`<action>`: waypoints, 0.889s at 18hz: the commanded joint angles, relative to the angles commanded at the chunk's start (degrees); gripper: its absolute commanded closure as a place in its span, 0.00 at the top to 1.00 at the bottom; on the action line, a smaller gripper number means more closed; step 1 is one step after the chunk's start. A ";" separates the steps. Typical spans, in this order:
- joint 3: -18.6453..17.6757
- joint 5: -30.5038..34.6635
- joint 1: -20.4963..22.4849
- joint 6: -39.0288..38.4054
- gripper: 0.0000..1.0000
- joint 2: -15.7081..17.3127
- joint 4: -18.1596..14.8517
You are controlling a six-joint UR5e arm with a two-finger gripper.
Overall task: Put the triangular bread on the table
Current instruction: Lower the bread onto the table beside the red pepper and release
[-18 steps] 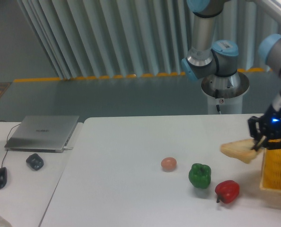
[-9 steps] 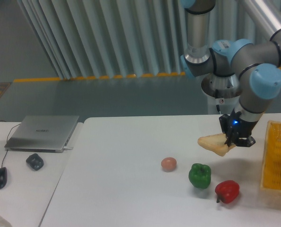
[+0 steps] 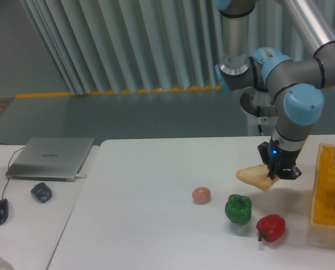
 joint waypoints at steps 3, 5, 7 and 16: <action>0.26 1.68 -0.44 0.44 0.60 -0.79 0.87; 0.00 2.12 -0.70 0.09 1.00 -0.88 2.37; -0.35 5.09 -1.66 -0.26 1.00 -0.97 3.42; 0.26 7.39 -2.99 0.35 1.00 -0.62 7.56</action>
